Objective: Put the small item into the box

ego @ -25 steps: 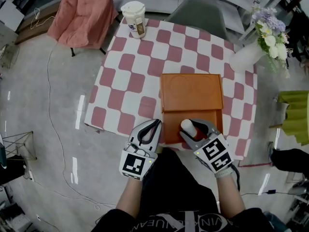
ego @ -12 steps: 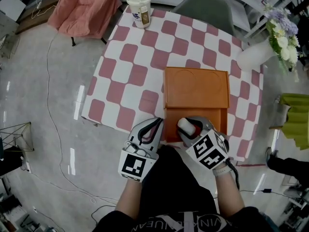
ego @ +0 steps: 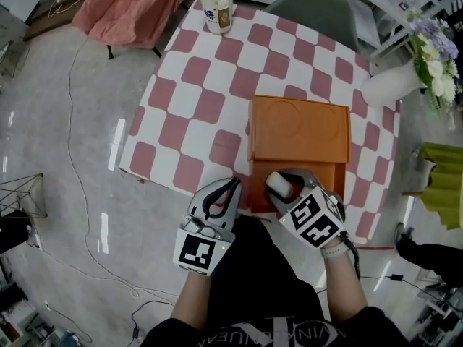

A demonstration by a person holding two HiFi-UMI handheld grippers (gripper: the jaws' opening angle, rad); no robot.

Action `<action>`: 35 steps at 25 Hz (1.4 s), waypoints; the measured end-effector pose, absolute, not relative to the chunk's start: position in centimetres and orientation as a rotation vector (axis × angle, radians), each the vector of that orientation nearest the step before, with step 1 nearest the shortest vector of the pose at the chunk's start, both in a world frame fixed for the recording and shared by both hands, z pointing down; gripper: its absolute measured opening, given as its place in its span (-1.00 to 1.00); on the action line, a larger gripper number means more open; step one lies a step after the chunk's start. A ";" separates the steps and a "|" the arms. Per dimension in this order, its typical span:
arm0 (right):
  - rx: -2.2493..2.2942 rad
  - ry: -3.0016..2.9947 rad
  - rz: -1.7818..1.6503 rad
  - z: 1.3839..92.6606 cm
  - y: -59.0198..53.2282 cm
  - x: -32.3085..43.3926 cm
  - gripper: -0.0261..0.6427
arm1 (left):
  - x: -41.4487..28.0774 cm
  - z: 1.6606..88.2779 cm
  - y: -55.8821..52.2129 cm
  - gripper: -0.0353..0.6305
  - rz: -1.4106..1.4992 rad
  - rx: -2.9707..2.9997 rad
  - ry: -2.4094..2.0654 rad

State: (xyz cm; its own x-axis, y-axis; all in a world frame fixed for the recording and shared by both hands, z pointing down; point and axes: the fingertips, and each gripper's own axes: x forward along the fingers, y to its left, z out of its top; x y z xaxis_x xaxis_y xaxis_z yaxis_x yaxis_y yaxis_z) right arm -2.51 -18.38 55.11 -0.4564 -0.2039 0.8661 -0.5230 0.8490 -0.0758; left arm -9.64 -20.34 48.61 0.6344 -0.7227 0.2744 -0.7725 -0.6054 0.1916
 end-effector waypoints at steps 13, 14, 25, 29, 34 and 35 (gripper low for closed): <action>0.468 -2.068 0.413 55.6 -18.2 -3.4 -0.37 | -10.0 49.4 -19.7 -0.83 0.225 2.528 -1.229; 0.465 -2.074 0.411 55.6 -18.3 -3.5 -0.37 | -10.1 49.6 -19.7 -0.83 0.225 2.526 -1.230; 0.488 -2.149 0.470 54.0 -18.2 -3.7 -0.34 | -10.3 49.6 -19.2 -0.83 0.204 2.486 -1.250; 0.511 -2.179 0.489 53.2 -18.3 -3.5 -0.34 | -10.1 49.2 -19.5 -0.83 0.213 2.491 -1.250; 0.553 -2.235 0.515 52.0 -18.6 -3.0 -0.34 | -9.5 49.1 -19.7 -0.83 0.225 2.502 -1.237; 0.563 -2.245 0.519 51.7 -18.6 -2.8 -0.34 | -9.4 49.1 -19.8 -0.83 0.228 2.504 -1.234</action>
